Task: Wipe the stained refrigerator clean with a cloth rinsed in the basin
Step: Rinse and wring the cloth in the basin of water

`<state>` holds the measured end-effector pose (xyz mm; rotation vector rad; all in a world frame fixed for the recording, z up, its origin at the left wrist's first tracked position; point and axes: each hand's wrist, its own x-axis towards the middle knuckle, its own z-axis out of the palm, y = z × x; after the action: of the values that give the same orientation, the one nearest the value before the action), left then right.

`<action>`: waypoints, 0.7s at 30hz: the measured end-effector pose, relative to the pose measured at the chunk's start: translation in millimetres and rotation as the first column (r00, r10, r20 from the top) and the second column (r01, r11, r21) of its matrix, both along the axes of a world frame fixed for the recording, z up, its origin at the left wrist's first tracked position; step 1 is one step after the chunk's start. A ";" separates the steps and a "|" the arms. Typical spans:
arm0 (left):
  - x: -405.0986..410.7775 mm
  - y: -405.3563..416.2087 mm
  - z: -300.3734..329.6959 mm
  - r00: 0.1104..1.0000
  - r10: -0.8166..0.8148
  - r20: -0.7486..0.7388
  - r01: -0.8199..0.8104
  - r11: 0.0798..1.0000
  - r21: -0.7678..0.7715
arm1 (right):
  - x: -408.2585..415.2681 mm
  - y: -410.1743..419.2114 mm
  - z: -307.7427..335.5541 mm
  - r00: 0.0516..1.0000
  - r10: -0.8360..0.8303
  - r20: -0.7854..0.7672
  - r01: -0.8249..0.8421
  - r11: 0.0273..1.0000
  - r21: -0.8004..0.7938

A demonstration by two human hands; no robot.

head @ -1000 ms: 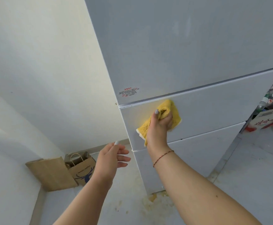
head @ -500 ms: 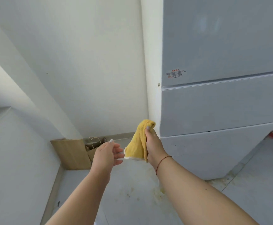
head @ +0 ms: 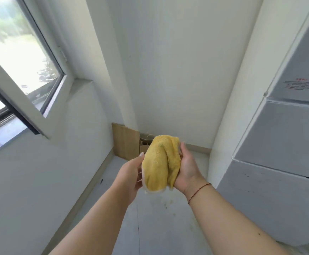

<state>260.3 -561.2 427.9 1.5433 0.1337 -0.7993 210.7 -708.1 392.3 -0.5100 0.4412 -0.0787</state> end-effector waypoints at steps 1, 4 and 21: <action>-2.5 7.8 -1.6 0.999 0.025 0.027 -0.025 0.999 0.019 | 2.8 6.0 -3.1 0.999 0.031 0.015 -0.031 1.000 0.000; -18.4 34.0 -8.8 0.986 0.094 0.139 -0.104 0.992 0.069 | 6.5 28.3 -11.5 0.987 0.160 0.016 -0.161 0.987 0.015; -170.7 236.3 -69.4 0.760 0.631 0.158 -0.649 0.719 0.250 | -49.9 256.5 -43.3 0.612 0.729 -0.308 -0.745 0.661 0.085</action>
<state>89.6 -325.0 358.5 1.6381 0.7355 -0.1695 160.9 -451.7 349.1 -0.7315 0.5130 0.8236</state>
